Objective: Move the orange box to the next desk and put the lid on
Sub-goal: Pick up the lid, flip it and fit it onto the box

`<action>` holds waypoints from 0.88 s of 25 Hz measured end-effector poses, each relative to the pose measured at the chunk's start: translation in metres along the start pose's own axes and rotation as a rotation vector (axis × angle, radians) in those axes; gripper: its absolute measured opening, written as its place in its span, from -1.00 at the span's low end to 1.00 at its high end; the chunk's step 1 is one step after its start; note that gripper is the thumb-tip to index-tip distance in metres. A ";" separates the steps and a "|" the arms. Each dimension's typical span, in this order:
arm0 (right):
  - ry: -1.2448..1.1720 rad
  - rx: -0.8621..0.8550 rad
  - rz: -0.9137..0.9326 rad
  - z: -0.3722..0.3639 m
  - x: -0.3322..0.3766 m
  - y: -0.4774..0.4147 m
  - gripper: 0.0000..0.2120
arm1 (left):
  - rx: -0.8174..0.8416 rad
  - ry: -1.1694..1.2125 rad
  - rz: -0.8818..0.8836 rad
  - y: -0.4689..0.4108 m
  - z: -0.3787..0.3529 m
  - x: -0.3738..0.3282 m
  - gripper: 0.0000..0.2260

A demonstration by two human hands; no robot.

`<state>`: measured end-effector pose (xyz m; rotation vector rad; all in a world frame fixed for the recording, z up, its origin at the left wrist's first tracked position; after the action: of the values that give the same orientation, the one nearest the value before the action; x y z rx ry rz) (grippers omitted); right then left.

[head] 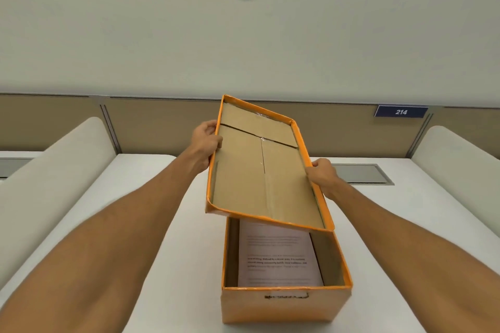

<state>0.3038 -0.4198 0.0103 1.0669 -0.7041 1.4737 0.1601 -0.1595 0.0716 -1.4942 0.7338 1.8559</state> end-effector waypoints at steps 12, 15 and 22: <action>-0.400 0.431 0.229 -0.060 0.187 0.049 -0.31 | 0.003 0.207 0.014 0.012 -0.034 -0.098 -0.37; -0.577 0.485 0.170 -0.039 0.203 0.049 -0.41 | 0.118 0.316 0.039 0.019 -0.048 -0.119 -0.47; -0.393 0.303 0.261 0.006 0.208 0.038 -0.62 | 0.113 0.192 0.072 0.007 -0.047 -0.077 -0.65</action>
<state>0.2762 -0.3424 0.2053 1.5716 -0.9419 1.6456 0.1959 -0.2099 0.1381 -1.6062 0.9780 1.7074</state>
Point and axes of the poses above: each hand's wrist, its own y-axis away from the middle knuckle, its own z-axis out of the back of the hand, x = y × z, the point moved 5 cm from there along -y, towards the middle knuckle, and after that the axes turned 13 degrees about -y, right-handed, at the moved point
